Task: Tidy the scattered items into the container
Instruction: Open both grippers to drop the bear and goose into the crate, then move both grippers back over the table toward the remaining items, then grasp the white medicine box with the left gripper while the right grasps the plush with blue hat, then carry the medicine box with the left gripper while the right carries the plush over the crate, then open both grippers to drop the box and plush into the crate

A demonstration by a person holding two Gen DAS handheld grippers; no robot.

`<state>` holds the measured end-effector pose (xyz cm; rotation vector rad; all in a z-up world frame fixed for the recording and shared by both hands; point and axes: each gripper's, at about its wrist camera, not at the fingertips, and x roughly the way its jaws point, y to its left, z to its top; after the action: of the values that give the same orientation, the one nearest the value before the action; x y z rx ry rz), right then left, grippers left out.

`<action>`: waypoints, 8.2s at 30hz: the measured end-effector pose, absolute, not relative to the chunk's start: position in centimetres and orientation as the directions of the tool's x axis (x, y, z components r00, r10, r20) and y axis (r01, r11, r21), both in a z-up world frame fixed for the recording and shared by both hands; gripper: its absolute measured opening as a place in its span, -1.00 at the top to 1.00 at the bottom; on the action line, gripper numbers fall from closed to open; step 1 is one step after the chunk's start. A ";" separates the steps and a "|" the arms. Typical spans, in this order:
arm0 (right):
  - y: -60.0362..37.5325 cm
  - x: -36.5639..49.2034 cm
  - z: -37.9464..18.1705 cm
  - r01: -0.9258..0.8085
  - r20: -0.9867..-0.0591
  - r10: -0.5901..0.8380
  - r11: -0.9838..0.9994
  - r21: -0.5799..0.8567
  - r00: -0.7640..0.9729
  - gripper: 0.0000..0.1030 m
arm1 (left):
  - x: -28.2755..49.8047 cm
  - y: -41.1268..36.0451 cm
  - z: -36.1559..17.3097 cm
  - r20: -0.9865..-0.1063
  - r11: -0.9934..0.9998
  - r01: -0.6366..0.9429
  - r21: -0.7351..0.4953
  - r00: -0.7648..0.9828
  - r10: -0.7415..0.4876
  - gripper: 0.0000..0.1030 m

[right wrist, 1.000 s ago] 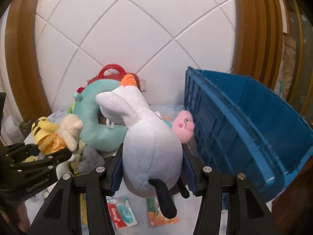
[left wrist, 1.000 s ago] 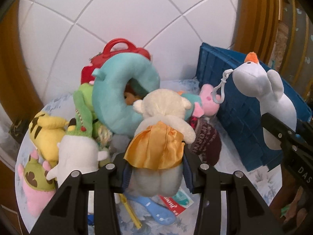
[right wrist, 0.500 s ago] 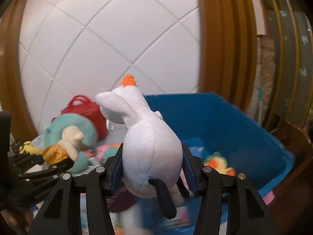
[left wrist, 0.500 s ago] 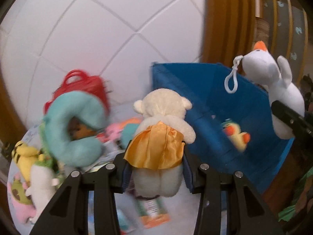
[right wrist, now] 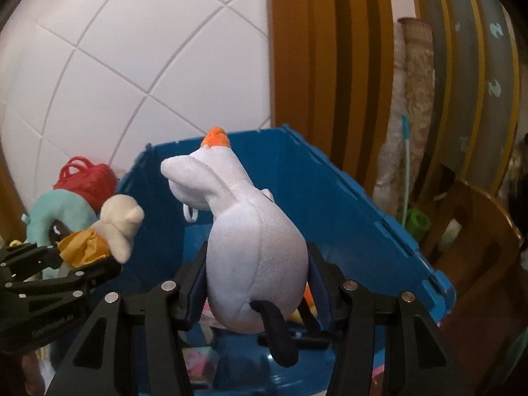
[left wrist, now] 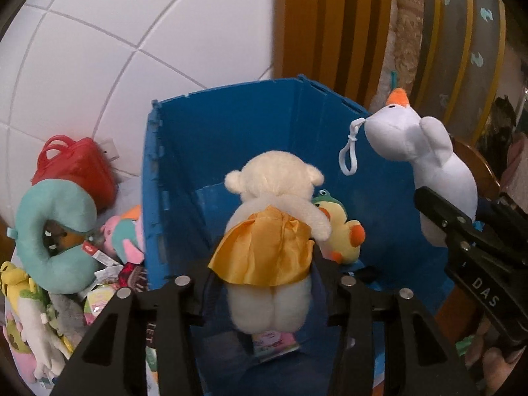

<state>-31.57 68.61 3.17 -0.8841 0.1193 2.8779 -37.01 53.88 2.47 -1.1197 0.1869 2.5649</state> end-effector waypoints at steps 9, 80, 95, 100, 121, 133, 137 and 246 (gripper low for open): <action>72.1 -32.2 2.2 -0.167 -0.569 0.112 -0.985 0.046 -0.815 -0.14 | -38.0 56.2 1.2 -0.754 -0.939 -0.342 0.022 -0.623 0.210 -0.58; 39.7 -21.1 -5.1 0.052 -0.679 -0.062 -0.998 0.036 -0.731 -0.99 | -19.6 20.9 -5.2 -0.777 -0.999 -0.036 0.002 -0.629 0.021 -0.69; 25.4 -25.4 -8.7 0.284 -0.738 -0.247 -0.956 0.079 -0.628 -0.99 | -18.3 3.9 -10.7 -0.836 -0.968 0.250 -0.001 -0.531 -0.137 -0.70; 19.0 -24.6 -11.1 0.287 -0.762 -0.251 -0.954 0.090 -0.597 -0.99 | -17.2 -4.2 -13.5 -0.857 -0.969 0.245 0.029 -0.493 -0.151 -0.70; 1.2 -22.1 -24.2 0.238 -0.851 -0.206 -0.966 0.099 -0.483 -1.00 | -18.4 -21.0 -26.8 -0.918 -0.967 0.254 0.035 -0.374 -0.131 -0.70; -0.8 -22.8 -27.8 0.260 -0.844 -0.172 -0.965 0.040 -0.508 -1.00 | -20.7 -20.9 -30.4 -0.915 -0.968 0.251 0.023 -0.385 -0.121 -0.70; -1.1 -22.9 -28.5 0.253 -0.828 -0.152 -0.967 0.012 -0.540 -1.00 | -20.7 -20.7 -30.5 -0.897 -0.968 0.249 0.016 -0.425 -0.124 -0.66; 68.6 -30.7 1.2 -0.239 -0.587 0.156 -0.969 0.066 -0.795 -0.99 | -35.7 51.4 1.4 -0.689 -0.945 -0.327 0.033 -0.692 0.215 -0.70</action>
<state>-30.68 68.55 1.17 -0.8928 0.2013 2.7854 -35.71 51.38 1.42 -1.0454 0.2201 2.6367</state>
